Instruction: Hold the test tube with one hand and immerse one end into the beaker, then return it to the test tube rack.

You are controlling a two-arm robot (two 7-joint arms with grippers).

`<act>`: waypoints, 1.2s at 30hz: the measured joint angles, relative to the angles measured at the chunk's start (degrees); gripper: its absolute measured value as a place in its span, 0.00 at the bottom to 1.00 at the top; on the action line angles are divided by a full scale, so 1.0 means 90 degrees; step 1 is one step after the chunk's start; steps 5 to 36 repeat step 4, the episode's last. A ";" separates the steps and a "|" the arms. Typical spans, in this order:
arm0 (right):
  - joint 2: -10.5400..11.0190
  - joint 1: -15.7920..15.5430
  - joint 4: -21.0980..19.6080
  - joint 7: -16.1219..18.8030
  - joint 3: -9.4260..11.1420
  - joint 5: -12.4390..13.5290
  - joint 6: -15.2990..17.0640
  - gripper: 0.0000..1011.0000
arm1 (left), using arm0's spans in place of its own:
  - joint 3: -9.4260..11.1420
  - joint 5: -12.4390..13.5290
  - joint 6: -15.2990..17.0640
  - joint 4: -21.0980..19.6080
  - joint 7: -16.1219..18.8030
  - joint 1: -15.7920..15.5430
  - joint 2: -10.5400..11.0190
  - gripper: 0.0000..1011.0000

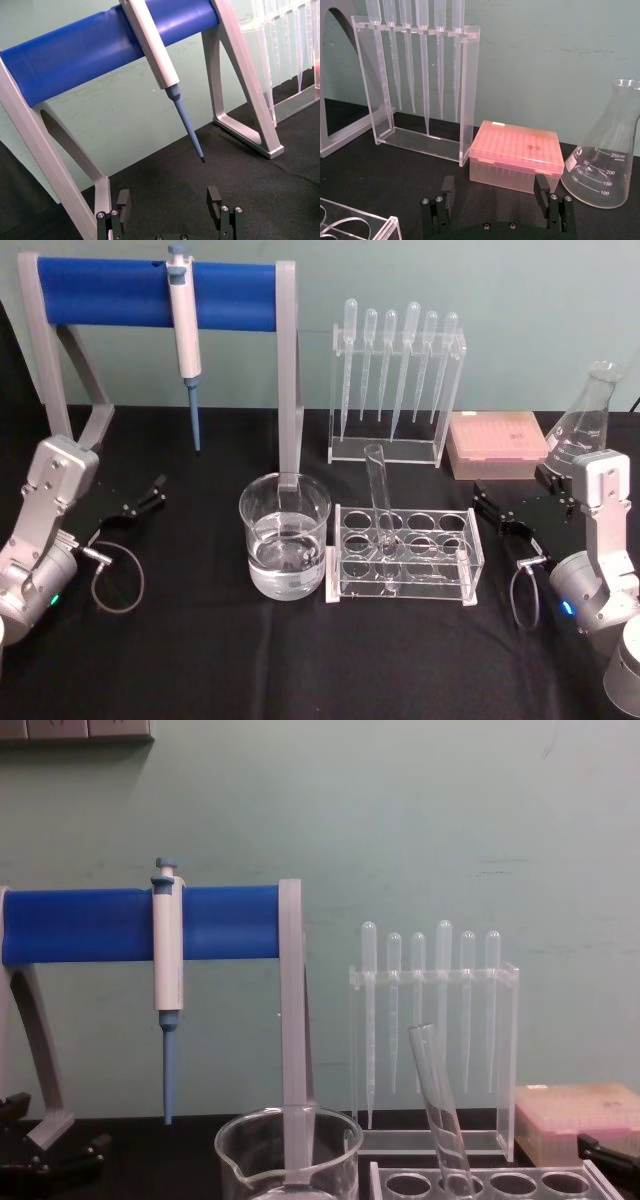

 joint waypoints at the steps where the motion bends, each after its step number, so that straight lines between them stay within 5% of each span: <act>1: 0.0000 0.0000 -0.0001 0.0000 0.0000 0.0000 0.0000 0.99 | 0.0000 0.0000 0.0000 0.0000 0.0000 0.0000 0.0000 0.99; 36: 0.0001 -0.0002 -0.0006 -0.0003 -0.0001 0.0001 -0.0003 0.99 | 0.0000 0.0000 0.0000 0.0000 0.0000 0.0000 0.0000 0.99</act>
